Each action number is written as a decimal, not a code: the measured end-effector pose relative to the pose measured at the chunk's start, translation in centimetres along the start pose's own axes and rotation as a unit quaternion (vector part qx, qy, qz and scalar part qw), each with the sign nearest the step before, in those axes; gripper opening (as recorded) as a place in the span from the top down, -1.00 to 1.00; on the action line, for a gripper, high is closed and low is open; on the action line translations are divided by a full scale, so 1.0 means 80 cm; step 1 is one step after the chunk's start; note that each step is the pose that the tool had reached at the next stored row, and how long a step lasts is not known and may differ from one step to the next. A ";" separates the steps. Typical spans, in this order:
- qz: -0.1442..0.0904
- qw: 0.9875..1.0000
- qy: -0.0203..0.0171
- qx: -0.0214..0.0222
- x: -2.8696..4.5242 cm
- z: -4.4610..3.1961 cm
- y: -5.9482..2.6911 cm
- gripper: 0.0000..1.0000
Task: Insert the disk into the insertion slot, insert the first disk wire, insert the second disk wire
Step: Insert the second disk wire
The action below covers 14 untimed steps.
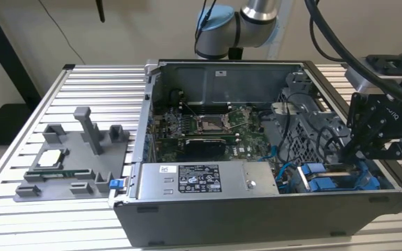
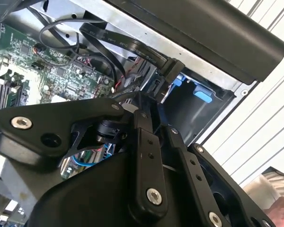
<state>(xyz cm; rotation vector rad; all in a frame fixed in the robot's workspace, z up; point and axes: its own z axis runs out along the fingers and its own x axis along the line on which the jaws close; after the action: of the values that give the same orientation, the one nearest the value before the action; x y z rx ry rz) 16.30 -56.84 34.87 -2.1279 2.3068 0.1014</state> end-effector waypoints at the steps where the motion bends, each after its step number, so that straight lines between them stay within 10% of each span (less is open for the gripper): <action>1: 0.000 1.000 0.000 0.000 -0.0001 0.0000 0.000 1.00; 14: -0.002 1.000 -0.006 0.005 0.0016 0.0010 0.000 1.00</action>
<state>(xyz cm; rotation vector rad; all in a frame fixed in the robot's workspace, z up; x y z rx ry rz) 16.29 -56.97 34.78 -2.1206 2.2920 0.1014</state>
